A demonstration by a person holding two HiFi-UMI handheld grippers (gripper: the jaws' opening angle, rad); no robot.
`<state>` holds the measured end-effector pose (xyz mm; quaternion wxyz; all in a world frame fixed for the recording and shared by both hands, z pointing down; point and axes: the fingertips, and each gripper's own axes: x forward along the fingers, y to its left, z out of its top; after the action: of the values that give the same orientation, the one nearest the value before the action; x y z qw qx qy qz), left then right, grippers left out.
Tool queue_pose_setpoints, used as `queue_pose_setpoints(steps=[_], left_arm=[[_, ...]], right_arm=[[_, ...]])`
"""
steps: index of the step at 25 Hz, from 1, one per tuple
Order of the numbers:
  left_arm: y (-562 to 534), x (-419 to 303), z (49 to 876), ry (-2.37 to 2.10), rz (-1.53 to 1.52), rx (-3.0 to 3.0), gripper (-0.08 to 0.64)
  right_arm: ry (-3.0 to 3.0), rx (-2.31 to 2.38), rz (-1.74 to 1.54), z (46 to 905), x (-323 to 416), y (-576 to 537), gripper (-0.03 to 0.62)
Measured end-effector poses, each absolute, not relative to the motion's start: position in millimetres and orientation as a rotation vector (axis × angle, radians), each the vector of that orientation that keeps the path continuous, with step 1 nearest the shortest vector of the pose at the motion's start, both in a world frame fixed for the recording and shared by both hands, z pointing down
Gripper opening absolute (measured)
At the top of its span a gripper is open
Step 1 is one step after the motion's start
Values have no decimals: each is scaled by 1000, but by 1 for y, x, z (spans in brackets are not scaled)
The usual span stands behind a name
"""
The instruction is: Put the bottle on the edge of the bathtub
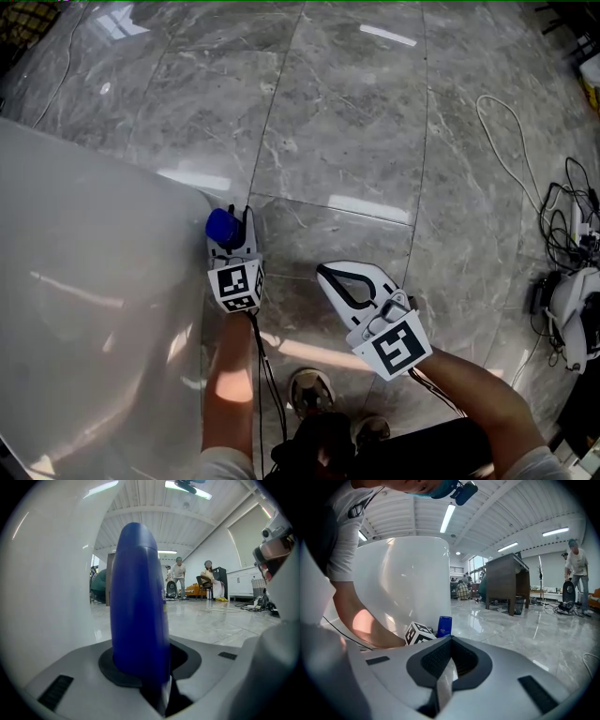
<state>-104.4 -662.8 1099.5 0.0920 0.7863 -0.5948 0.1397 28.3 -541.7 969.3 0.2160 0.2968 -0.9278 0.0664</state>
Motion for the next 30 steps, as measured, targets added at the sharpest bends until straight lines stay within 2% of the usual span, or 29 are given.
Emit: queue_pose_setpoints(steps=[7,16,30], left_arm=[[-648,-105,1105,-1701,419,2320,130],[-632,-105,1110,-1648,396,2291,219],[-601,-122,1098,-1690,346,2236,238]], right_arm=[[-2574,810,181,968,23,-537,3],[-2588,786,166,965,16,-531,4],[-2596,755,133,961,9,-522,4]])
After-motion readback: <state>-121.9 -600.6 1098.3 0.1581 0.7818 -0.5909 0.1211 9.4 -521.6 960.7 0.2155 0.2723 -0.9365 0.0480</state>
